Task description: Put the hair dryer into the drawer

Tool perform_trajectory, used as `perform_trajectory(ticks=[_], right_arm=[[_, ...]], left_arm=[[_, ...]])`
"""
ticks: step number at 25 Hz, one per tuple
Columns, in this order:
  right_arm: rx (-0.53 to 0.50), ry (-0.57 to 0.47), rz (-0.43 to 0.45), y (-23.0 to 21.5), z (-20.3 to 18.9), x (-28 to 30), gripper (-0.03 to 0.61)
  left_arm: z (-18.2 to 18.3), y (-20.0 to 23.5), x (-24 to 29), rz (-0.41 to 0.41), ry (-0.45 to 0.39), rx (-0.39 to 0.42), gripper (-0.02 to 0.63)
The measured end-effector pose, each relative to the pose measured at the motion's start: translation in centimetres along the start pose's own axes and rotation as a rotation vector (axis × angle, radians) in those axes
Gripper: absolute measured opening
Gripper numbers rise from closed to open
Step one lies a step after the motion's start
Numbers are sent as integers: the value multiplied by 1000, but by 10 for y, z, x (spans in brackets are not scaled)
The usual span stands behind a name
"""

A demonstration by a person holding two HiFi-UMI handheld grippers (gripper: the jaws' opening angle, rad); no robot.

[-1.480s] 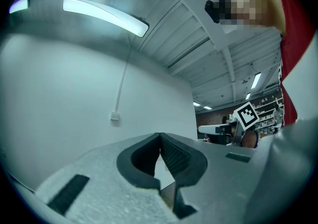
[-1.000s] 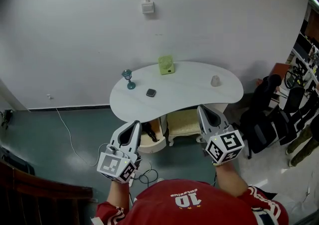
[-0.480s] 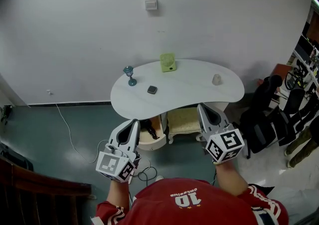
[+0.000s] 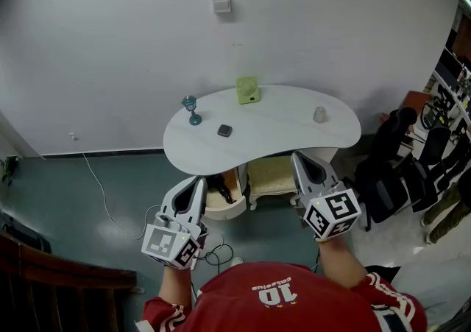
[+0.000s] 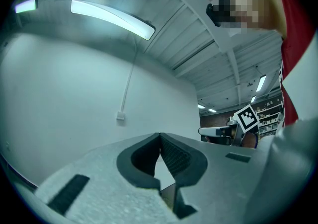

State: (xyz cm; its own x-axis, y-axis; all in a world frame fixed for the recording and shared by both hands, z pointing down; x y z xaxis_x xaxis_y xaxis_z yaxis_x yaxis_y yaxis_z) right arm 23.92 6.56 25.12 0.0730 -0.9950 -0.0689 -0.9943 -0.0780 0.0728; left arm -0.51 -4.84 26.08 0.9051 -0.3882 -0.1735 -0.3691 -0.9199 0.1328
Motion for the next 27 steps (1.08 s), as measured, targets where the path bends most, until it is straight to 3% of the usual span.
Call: perform_trajectory(ticks=[27], right_arm=[[6, 50, 12, 14, -15, 9, 3]], left_arm=[[-13, 13, 0, -20, 41, -22, 3]])
Point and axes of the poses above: the fingertips, and each gripper's own axes: x forward along the fingers, y to its left, z out of its top, the point moved 5 cm from there along -x, backward along the fingers, and after that the axes turned 6 degrees about -x, right-handed, at the moved point
